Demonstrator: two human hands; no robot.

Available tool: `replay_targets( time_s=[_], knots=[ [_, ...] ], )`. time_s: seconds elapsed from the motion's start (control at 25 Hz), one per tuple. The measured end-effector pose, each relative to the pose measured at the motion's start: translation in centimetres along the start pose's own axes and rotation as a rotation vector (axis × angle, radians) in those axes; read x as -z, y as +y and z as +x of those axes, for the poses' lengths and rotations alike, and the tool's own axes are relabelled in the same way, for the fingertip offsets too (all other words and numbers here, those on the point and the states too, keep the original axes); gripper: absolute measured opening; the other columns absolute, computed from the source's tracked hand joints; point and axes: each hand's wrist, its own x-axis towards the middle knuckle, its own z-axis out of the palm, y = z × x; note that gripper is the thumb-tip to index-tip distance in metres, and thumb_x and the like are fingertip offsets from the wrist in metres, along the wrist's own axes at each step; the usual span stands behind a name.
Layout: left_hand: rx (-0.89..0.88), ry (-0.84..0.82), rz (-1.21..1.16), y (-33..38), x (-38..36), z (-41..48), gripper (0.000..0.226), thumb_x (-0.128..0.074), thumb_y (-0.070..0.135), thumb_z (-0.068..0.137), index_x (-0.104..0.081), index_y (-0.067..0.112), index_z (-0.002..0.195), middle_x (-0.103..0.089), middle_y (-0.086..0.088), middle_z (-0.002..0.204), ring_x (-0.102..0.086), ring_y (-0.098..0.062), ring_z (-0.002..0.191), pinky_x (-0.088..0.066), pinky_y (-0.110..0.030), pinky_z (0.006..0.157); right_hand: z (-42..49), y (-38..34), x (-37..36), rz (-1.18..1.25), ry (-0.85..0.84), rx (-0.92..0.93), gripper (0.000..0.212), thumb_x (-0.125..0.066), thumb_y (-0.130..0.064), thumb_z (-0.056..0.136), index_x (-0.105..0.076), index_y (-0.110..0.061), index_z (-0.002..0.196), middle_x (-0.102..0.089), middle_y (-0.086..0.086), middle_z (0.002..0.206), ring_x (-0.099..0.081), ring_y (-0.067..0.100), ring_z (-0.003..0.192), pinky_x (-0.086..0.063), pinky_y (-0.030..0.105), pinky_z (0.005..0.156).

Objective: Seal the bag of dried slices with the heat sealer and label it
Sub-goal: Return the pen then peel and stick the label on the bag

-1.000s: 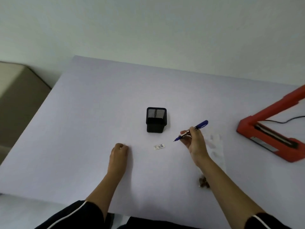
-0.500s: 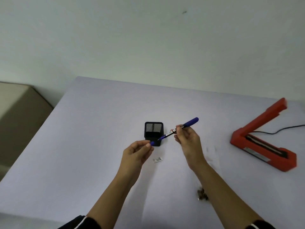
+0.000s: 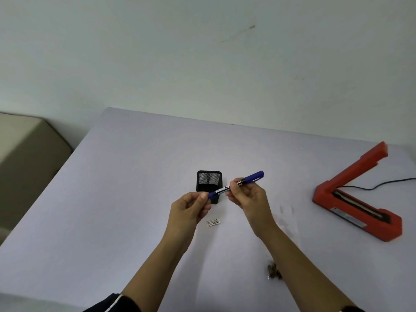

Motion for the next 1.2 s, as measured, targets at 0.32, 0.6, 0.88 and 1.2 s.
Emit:
replay_targets(
  time_s=[0.32, 0.6, 0.88, 1.2],
  knots=[
    [0.086, 0.010, -0.097, 0.6, -0.6, -0.5, 0.020, -0.058, 0.015, 0.091, -0.067, 0.004, 0.078, -0.056, 0.001, 0.057, -0.048, -0.007, 0.050, -0.045, -0.017, 0.053, 0.6, -1.4, -0.1, -0.116, -0.159, 0.132, 0.015, -0.057, 0.003, 0.088, -0.063, -0.010, 0.083, -0.069, -0.005, 0.068, -0.067, 0.010, 0.067, -0.055, 0.021, 0.069],
    [-0.077, 0.064, 0.289, 0.5, -0.7, 3.6, 0.021, -0.049, 0.027, 0.097, -0.065, 0.030, 0.084, -0.063, 0.004, 0.075, -0.058, -0.009, 0.067, -0.049, -0.019, 0.067, 5.4, -1.3, 0.6, -0.145, 0.151, 0.062, 0.014, -0.048, -0.022, 0.097, -0.055, -0.016, 0.087, -0.064, 0.002, 0.082, -0.066, 0.002, 0.062, -0.055, 0.018, 0.065],
    [-0.144, -0.064, 1.162, -2.5, 0.1, 8.0, 0.036, -0.034, 0.003, 0.092, -0.044, 0.005, 0.127, -0.062, -0.023, 0.100, -0.050, -0.034, 0.084, -0.034, -0.030, 0.066, 9.4, 3.0, -1.3, -0.887, -0.056, 0.189, 0.017, -0.052, -0.023, 0.095, -0.054, -0.009, 0.104, -0.064, 0.007, 0.087, -0.061, 0.023, 0.078, -0.048, 0.033, 0.072],
    [-0.110, -0.098, 1.181, -2.9, 0.1, 8.1, 0.063, -0.038, -0.004, 0.083, -0.026, 0.009, 0.144, -0.060, -0.023, 0.107, -0.055, -0.035, 0.096, -0.037, -0.029, 0.067, 11.8, 6.5, -2.4, -1.267, -0.197, 0.161, 0.023, -0.054, -0.030, 0.092, -0.058, -0.011, 0.105, -0.058, 0.011, 0.108, -0.053, 0.028, 0.102, -0.046, 0.041, 0.084]
  ],
)
